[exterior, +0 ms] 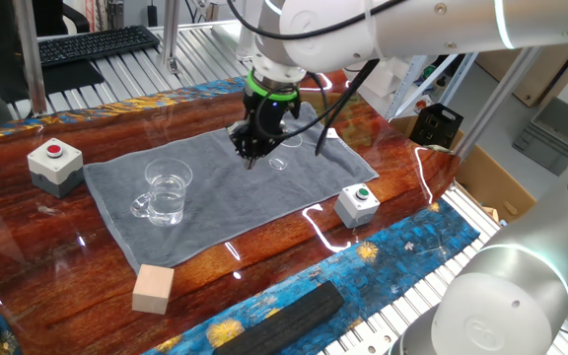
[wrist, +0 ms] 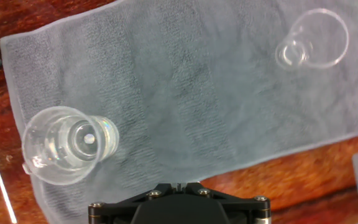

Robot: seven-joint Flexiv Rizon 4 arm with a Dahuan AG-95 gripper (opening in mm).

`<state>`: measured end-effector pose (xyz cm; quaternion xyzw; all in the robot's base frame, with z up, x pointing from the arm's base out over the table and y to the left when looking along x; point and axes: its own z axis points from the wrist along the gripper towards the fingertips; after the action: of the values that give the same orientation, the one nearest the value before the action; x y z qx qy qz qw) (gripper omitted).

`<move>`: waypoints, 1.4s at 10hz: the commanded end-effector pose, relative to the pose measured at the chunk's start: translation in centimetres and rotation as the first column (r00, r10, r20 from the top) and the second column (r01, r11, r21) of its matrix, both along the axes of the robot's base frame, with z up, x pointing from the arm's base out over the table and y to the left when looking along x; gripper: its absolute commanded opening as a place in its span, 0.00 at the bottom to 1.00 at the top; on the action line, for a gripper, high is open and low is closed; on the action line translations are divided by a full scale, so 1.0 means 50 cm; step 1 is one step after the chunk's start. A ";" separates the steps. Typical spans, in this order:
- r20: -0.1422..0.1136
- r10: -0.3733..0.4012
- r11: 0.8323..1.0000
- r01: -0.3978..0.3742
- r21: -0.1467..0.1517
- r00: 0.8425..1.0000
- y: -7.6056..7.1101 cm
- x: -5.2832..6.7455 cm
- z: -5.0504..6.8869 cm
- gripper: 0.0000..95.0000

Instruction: Pour the water from one cup into another empty cup

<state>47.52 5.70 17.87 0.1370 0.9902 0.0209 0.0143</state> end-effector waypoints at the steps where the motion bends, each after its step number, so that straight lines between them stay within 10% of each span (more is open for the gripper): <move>1: -0.015 -0.117 0.992 0.118 0.035 0.993 0.032 -0.014 -0.003 0.00; 7: -0.031 -0.269 0.962 0.270 0.045 0.963 0.104 -0.046 -0.014 0.00; 14: -0.037 -0.335 0.939 0.337 0.066 0.942 0.109 -0.039 -0.020 0.00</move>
<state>45.66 11.20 16.85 0.3076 0.9501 0.0518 -0.0003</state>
